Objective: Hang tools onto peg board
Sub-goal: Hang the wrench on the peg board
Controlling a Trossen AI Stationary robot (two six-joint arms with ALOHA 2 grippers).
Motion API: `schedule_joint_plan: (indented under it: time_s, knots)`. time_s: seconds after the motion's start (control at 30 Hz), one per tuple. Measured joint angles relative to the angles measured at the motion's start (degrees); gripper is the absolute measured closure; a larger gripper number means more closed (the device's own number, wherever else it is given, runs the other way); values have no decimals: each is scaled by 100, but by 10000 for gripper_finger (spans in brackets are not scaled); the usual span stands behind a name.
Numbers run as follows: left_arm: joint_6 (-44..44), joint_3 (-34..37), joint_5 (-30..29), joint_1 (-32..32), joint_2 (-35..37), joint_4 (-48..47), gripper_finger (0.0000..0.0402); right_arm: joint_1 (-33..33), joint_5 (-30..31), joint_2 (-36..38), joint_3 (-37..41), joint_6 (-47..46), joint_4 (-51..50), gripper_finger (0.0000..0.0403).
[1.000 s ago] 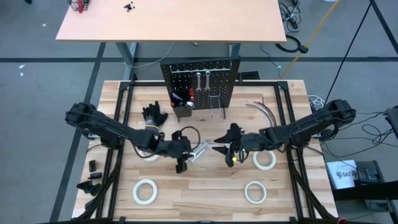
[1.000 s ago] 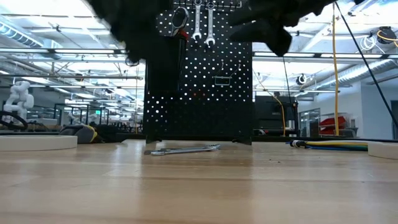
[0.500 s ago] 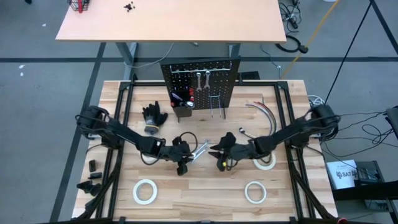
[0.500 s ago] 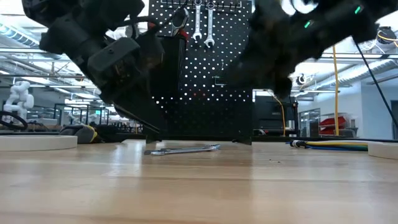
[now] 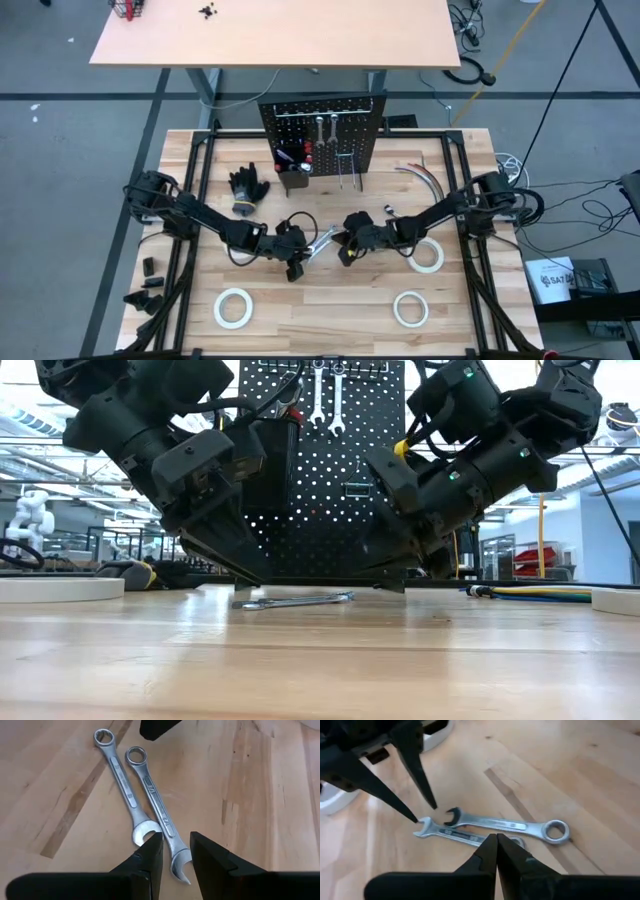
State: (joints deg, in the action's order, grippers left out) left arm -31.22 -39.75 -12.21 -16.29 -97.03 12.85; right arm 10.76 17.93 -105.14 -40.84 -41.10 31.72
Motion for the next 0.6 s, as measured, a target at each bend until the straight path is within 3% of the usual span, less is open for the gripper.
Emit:
schedule_joint_plan:
  time_s: [0.6]
  knots:
    - [-2,0,-179,19,0,3,301,-239,-319,-172,-4,-7,-37,403]
